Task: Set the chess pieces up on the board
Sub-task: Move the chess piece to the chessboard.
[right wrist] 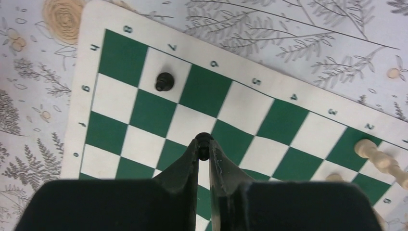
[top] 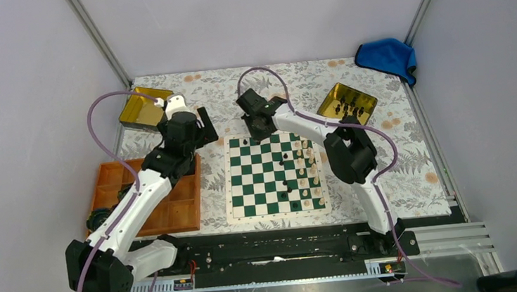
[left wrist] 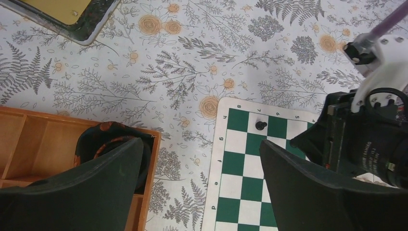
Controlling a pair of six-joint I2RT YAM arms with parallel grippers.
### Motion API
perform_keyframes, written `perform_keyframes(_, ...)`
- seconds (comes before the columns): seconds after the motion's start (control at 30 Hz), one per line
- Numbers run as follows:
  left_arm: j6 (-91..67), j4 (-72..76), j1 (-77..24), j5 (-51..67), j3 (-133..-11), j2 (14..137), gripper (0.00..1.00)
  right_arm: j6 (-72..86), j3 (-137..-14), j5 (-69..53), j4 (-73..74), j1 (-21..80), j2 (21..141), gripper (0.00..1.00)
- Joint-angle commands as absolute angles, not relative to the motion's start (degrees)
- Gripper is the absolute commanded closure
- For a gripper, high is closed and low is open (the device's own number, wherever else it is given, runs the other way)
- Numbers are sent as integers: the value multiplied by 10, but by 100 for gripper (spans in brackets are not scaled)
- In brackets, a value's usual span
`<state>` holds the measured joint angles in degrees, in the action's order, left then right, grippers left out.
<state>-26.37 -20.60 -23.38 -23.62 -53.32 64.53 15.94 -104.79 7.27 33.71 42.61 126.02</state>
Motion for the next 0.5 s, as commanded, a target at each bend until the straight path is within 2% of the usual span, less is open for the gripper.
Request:
perform_keyframes(0.0,-265,-191,-229,-248,-519,622,1,155,-1100,64,360,443,1281,98)
perform_keyframes(0.47,-273,-200,-229,-243,-506,602,1,155,-1187,53,392,473,1346,98)
